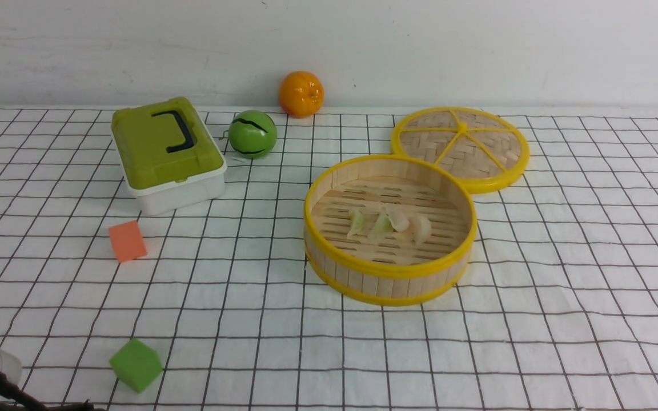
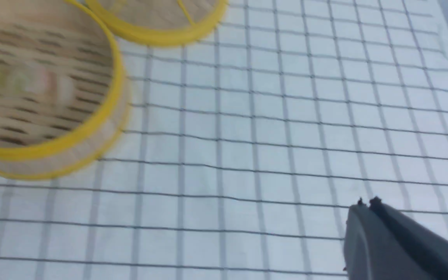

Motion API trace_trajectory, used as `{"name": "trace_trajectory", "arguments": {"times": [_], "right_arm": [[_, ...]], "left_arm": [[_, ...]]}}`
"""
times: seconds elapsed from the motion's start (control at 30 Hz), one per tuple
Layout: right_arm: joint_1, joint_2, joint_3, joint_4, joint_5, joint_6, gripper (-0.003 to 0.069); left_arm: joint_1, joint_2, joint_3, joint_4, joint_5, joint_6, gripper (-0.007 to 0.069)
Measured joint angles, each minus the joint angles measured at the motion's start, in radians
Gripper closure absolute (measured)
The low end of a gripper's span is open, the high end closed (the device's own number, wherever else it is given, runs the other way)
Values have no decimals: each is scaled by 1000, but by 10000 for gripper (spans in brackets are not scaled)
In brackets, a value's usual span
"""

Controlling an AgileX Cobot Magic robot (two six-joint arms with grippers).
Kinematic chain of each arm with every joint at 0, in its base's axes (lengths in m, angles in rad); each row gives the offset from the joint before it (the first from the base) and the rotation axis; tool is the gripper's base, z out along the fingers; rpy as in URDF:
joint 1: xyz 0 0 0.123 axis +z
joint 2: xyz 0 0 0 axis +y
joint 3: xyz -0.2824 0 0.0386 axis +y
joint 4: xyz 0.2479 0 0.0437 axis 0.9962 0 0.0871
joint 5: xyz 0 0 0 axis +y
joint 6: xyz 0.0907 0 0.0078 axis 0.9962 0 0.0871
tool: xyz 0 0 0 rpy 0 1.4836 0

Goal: Put the dumplings into the steamer on the table with the white tablecloth.

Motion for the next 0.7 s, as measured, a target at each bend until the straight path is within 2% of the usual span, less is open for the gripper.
{"name": "trace_trajectory", "arguments": {"times": [0.1, 0.2, 0.23, 0.3, 0.4, 0.57, 0.7], "right_arm": [[0, -122, 131, 115, -112, 0, 683], [0, -301, 373, 301, -329, 0, 683], [0, -309, 386, 301, -329, 0, 683], [0, -397, 538, 463, -484, 0, 681], [-1, -462, 665, 587, -595, -5, 679], [-2, -526, 801, 630, -690, -64, 678], [-2, -571, 884, 613, -723, -179, 676]], "left_arm": [[0, 0, 0, 0, 0, 0, 573], [0, 0, 0, 0, 2, 0, 570], [0, 0, 0, 0, 2, 0, 570], [0, 0, 0, 0, 2, 0, 568], [0, 0, 0, 0, 2, 0, 566], [0, 0, 0, -1, 2, 0, 563], [0, 0, 0, -1, 2, 0, 563]]}}
